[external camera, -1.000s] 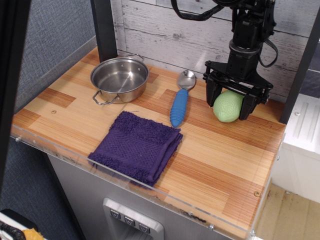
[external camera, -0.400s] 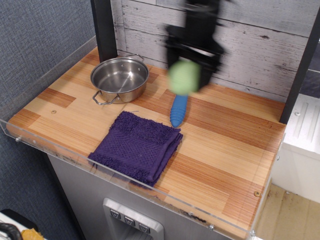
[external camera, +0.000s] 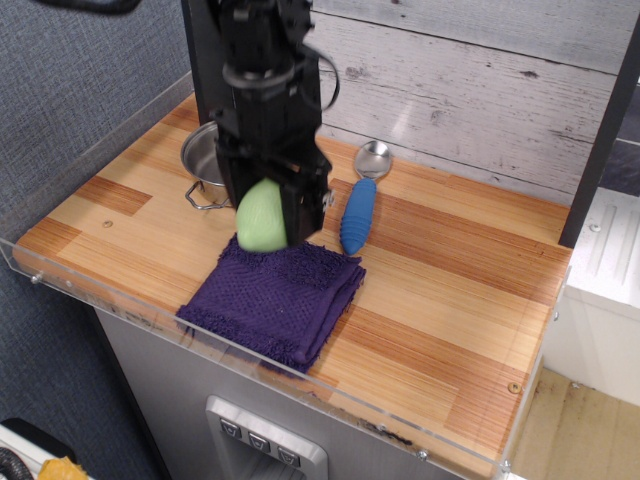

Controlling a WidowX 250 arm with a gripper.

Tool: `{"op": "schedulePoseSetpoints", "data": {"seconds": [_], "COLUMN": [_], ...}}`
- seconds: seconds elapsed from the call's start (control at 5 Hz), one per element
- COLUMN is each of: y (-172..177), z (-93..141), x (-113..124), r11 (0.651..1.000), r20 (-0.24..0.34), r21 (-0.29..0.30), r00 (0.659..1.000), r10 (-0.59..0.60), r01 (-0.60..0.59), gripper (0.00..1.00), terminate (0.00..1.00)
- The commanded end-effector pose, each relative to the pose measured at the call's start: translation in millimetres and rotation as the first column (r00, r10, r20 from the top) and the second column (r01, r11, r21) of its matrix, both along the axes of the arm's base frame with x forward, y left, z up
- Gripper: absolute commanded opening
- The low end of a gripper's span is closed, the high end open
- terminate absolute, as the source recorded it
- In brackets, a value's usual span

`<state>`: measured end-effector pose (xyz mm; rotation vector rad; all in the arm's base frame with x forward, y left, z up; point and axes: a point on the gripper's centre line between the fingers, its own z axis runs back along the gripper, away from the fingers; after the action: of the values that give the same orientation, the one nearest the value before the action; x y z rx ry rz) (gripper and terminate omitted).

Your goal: Pick up the green melon and place it on the purple cloth

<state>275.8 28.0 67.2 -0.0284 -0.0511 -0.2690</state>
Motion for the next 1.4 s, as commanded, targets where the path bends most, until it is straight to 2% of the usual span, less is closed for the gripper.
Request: {"op": "schedulePoseSetpoints", "data": {"seconds": [0.0, 0.2, 0.4, 0.6, 1.0, 1.2], "y": [-23.7, -22.7, -12.5, -5.8, -9.9, -18.5], "z": [-6.6, -22.3, -35.0, -43.8, -30.5, -14.9], "x": [-2.1, -2.1, -3.3, -7.1, -7.1, -6.6], "r11": [1.000, 0.999, 0.995, 0.997, 0.992, 0.996], "r20": [0.026, -0.015, -0.061, -0.078, -0.069, -0.042], "r21": [-0.003, 0.028, 0.085, 0.062, 0.067, 0.041], "r00": [0.999, 1.000, 0.997, 0.996, 0.993, 0.996], "r10": [-0.029, -0.021, -0.042, -0.042, -0.100, -0.074], "r01": [0.029, 0.021, 0.047, 0.047, 0.105, 0.076], "gripper": [0.00, 0.00, 0.00, 0.00, 0.00, 1.00], "terminate": [0.00, 0.00, 0.00, 0.00, 0.00, 0.00]}}
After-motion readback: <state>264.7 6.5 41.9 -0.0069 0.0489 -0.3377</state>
